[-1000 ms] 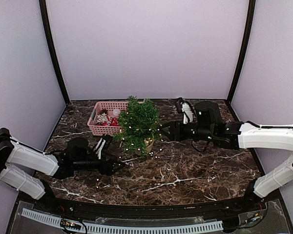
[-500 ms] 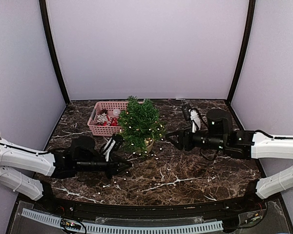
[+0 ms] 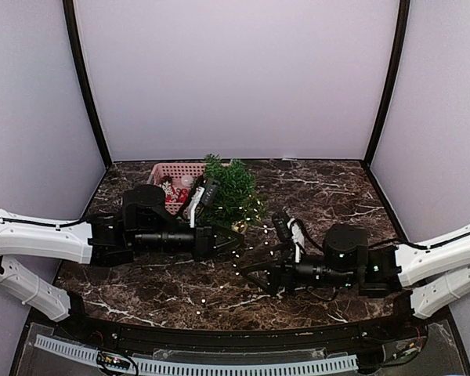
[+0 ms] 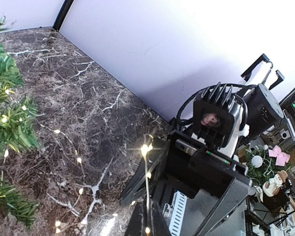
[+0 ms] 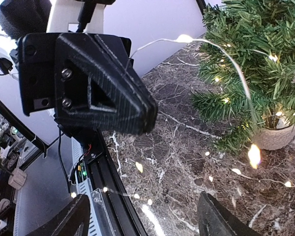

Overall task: Decorate the small christmas tree
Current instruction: Pass from the left arm to the right

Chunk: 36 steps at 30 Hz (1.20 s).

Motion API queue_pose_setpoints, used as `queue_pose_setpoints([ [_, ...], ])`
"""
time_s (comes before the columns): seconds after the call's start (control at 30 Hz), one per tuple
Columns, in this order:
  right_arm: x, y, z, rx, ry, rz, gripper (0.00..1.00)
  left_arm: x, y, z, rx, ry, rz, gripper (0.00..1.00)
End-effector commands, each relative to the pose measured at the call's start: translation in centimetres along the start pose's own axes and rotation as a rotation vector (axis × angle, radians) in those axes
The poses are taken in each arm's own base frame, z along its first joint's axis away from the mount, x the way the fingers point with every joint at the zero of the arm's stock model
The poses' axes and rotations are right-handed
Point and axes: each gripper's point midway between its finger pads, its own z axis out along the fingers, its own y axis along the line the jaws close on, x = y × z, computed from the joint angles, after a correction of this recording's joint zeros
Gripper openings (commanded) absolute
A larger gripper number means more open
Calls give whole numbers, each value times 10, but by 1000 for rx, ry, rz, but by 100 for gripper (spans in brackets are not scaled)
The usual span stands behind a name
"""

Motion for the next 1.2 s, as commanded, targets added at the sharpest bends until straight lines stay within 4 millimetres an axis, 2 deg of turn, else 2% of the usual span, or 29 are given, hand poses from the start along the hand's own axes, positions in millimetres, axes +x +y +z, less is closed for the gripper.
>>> queue_pose_setpoints([
  [0.0, -23, 10, 12, -30, -147, 44, 73, -14, -25, 11, 86, -26, -22, 0],
  [0.13, -15, 4, 23, 11, -125, 29, 62, -15, -28, 16, 96, -30, -25, 0],
  [0.27, -11, 2, 23, 16, -114, 26, 50, -14, -28, 15, 94, -33, -28, 0],
  [0.33, -10, 3, 23, 8, -112, 25, 38, -15, -27, 14, 90, -37, -28, 0],
  [0.4, -10, 3, 23, 5, -110, 28, 19, -15, -27, 14, 88, -40, -27, 0],
  [0.47, -11, 3, 23, 9, -110, 34, 5, -17, -27, 14, 86, -46, -23, 0],
  [0.5, -10, 3, 22, 14, -109, 37, 0, -18, -27, 13, 83, -51, -22, 0],
  [0.57, -14, 0, 18, 38, -115, 40, 0, -22, -26, 10, 64, -62, -10, 3],
  [0.6, -17, -2, 14, 55, -120, 40, 0, -20, -16, 9, 6, -58, -1, 13],
  [0.63, -20, -5, 10, 78, -125, 40, 0, -26, -15, 4, -20, -75, 8, 21],
  [0.67, -24, -8, 4, 105, -129, 40, 0, -24, -1, 0, -99, -70, 17, 42],
  [0.7, -28, -11, -2, 138, -133, 40, 0, -30, 4, -8, -136, -86, 25, 51],
  [0.73, -34, -16, -9, 173, -140, 39, 0, -24, 20, -13, -216, -64, 12, 66],
  [0.8, -45, -27, -25, 260, -161, 43, 0, -18, 42, -24, -296, -30, -22, 76],
  [0.97, -76, -52, -72, 443, -234, 60, 0, 1, 103, -52, -469, 15, -147, 78],
  [1.07, -90, -65, -89, 508, -250, 69, 0, 14, 131, -64, -547, 27, -193, 76],
  [1.17, -106, -74, -99, 551, -269, 69, 0, 22, 146, -66, -589, 39, -221, 76],
])
